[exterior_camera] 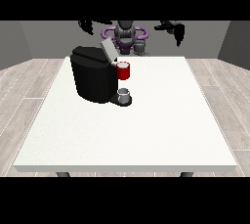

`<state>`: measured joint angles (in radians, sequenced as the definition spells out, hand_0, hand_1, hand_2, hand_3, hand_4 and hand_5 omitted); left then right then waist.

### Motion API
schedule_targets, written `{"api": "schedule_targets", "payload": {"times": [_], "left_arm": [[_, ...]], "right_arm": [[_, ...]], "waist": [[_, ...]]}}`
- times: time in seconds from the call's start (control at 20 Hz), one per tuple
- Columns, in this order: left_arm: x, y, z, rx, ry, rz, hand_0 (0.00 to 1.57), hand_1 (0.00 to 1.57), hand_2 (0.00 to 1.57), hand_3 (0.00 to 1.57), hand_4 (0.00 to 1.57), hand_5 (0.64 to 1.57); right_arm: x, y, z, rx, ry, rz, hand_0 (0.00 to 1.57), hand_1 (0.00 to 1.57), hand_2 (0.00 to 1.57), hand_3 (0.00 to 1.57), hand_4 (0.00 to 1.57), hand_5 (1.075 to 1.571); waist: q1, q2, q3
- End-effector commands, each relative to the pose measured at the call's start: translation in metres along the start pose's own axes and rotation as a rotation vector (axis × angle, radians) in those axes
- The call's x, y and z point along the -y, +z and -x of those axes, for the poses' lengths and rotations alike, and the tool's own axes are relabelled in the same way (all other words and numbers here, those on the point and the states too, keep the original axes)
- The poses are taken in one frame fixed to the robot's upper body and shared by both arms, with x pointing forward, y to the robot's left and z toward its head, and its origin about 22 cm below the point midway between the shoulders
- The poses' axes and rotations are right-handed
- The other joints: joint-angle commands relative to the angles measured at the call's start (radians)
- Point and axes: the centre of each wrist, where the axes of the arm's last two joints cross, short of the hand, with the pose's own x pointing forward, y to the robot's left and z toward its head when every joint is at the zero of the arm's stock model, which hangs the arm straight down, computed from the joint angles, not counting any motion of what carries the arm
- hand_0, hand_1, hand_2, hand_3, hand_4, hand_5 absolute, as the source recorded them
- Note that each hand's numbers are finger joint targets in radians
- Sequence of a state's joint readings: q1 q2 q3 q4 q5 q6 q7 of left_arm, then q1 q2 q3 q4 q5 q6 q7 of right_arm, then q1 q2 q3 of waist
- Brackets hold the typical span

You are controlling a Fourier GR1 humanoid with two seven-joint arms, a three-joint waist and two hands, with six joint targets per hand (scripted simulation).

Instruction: Insert the coffee pod into the coffee machine and close the lid

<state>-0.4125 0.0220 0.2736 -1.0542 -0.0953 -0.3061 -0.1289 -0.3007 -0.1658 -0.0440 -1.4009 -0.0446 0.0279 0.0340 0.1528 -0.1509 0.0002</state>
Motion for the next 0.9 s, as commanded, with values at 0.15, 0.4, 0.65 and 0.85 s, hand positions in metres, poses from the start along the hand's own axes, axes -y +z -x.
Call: {"api": "schedule_targets", "payload": {"times": [0.15,0.4,0.65,0.85], "left_arm": [[0.014,0.016,-0.013,0.056,0.020,-0.021,0.00,0.00,0.00,0.00,0.00,1.571],[-0.007,0.030,-0.025,0.076,-0.012,-0.009,0.00,0.00,0.00,0.00,0.00,1.571],[-0.002,0.026,-0.040,0.086,-0.002,-0.052,0.00,0.00,0.00,0.00,0.00,1.571],[-0.002,0.042,-0.026,0.093,-0.021,-0.075,0.00,0.00,0.00,0.00,0.00,1.571]], "right_arm": [[0.007,-0.022,0.002,0.011,-0.015,-0.004,0.00,0.00,0.00,0.00,0.00,1.571],[0.004,-0.035,0.004,0.020,-0.019,-0.001,0.00,0.00,0.00,0.00,0.00,1.571],[-0.010,-0.049,-0.003,0.030,-0.004,-0.050,0.00,0.00,0.00,0.00,0.00,1.571],[-0.013,-0.057,-0.012,0.022,0.038,-0.062,0.00,0.00,0.00,0.00,0.00,1.571]], "waist": [[0.000,0.081,0.0000],[0.016,0.132,0.0000],[-0.025,0.159,0.0000],[-0.029,0.161,-0.0001]]}}
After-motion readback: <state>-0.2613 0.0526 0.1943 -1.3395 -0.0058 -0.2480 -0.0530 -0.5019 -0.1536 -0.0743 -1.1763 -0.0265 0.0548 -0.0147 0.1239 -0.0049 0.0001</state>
